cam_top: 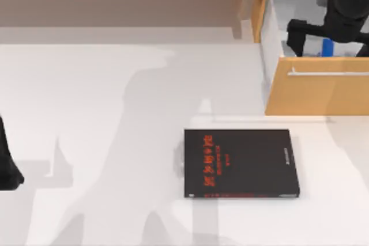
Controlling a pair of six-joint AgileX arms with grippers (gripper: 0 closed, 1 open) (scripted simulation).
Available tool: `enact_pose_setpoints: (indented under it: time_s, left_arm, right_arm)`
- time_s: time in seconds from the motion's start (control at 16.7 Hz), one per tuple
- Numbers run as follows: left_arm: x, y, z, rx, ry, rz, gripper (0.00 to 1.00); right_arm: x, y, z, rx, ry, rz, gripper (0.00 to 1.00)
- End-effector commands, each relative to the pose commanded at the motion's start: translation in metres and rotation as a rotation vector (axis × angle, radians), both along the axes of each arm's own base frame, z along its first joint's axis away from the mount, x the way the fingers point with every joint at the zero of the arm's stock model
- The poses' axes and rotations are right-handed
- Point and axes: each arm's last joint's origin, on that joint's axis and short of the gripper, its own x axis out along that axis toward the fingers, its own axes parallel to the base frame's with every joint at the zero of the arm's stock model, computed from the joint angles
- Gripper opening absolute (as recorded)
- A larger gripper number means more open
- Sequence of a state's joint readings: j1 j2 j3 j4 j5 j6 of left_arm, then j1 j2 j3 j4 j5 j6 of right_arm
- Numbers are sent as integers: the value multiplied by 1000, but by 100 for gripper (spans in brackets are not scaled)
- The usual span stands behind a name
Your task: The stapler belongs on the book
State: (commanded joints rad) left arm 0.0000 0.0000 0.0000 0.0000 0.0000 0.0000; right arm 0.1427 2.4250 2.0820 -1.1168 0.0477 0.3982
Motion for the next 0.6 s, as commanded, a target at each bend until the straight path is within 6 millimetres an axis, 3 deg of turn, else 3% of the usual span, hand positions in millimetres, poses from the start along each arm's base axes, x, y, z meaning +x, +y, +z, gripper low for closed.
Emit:
enact_pose_setpoints:
  time_s: [0.3,0.54,0.6]
  left_arm:
    - [0,0,0,0,0,0,100]
    - [0,0,0,0,0,0,100]
    - [0,0,0,0,0,0,100]
  right_arm:
    - [5,1,-23,0,7,-1,100]
    - [5,1,-23,0,7,-1,100]
    - [5,1,-23,0,7,-1,92]
